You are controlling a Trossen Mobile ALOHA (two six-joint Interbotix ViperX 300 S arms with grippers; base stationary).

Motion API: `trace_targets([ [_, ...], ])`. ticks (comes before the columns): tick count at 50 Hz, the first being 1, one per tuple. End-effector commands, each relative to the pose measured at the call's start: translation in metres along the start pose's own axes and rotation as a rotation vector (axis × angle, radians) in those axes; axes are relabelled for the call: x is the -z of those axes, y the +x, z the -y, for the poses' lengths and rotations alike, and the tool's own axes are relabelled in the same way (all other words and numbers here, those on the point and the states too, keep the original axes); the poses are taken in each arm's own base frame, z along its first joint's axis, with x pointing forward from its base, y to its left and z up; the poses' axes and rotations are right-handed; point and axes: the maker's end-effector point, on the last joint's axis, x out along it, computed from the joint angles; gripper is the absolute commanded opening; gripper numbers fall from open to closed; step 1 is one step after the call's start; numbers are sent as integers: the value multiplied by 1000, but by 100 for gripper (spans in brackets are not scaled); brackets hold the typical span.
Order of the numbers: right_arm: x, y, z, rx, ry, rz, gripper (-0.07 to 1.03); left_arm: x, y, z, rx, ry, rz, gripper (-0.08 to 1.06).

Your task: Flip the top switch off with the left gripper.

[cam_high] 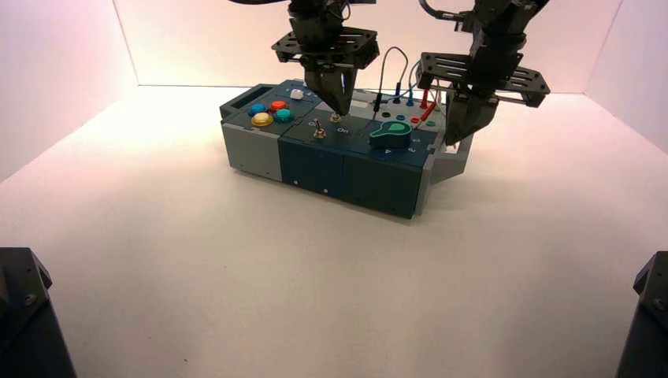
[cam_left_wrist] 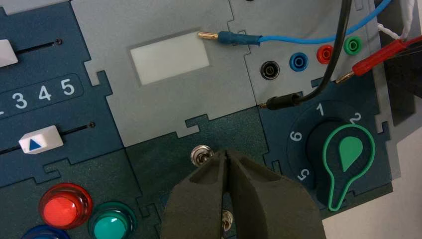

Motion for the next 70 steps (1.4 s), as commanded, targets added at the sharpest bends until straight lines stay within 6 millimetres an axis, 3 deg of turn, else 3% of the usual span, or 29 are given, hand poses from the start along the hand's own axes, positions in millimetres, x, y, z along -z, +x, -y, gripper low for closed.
trace_targets([
  [1, -4, 3, 0, -2, -1, 8, -2, -15, -23, -21, -26, -28, 64, -3],
  [31, -2, 5, 0, 1, -1, 4, -2, -12, -30, -31, -35, -43, 71, -3],
  [43, -3, 0, 0, -5, -3, 15, -2, -15, -46, -29, -34, -39, 89, -3],
  [60, 1, -19, 1, -10, -35, 24, -2, -14, -73, -21, -22, 31, 82, -3],
  [70, 3, -42, -2, -14, -122, 29, -2, -14, -85, -19, -25, 78, 98, -3],
])
